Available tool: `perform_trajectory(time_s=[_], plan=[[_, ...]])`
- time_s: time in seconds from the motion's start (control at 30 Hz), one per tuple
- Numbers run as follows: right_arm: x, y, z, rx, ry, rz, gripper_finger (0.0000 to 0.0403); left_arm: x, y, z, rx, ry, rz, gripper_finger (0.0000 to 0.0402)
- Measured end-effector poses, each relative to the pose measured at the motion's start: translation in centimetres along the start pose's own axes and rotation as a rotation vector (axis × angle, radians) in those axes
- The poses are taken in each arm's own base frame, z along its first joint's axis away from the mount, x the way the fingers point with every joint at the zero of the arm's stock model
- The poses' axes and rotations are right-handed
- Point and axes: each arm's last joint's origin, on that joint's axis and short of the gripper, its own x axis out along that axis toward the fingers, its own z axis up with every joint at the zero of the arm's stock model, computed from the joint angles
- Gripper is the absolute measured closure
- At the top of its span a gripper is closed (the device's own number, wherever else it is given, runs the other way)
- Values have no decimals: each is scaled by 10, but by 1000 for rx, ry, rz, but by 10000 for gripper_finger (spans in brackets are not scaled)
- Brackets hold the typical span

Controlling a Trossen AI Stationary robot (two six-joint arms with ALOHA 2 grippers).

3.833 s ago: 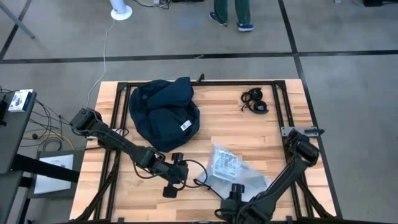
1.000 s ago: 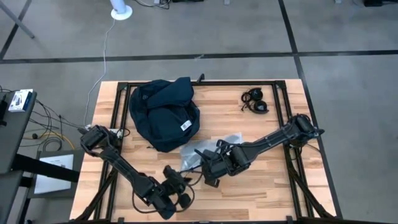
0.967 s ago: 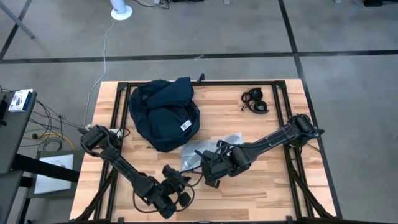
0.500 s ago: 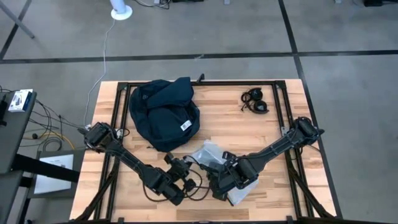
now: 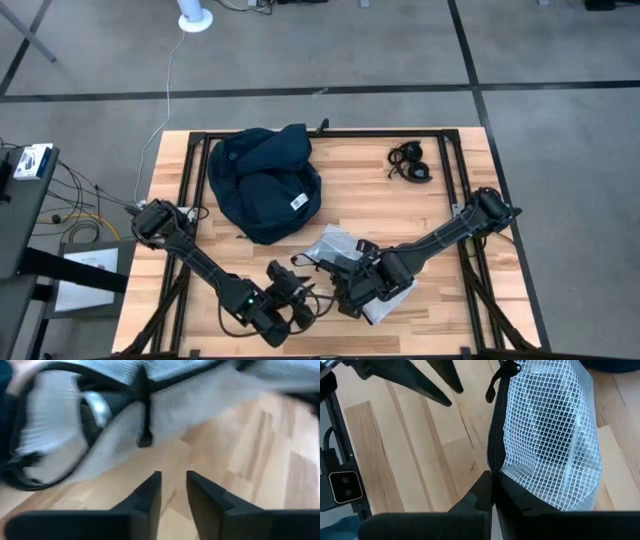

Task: Unpack backpack
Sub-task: Close the white zip lock bag

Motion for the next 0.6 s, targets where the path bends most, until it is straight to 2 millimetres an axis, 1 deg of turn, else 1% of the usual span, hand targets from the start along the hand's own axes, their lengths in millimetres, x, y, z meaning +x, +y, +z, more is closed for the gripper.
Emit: perform_trajectory(time_s=[0.1,0.27,0.33,0.5,0.6], plan=[[0,0,0,-1,-9,-9,403,0,1,2,-87,-75,34,287],[-1,2,-2,-10,-20,-13,403,2,2,5,-104,-129,53,253],[-1,2,-2,-10,-20,-13,403,7,1,5,-117,-122,53,245],[-2,4,-3,-12,-30,-8,403,22,0,-6,-130,-106,54,234],[-2,5,-4,-15,-34,-10,403,27,3,-4,-135,-110,73,232]])
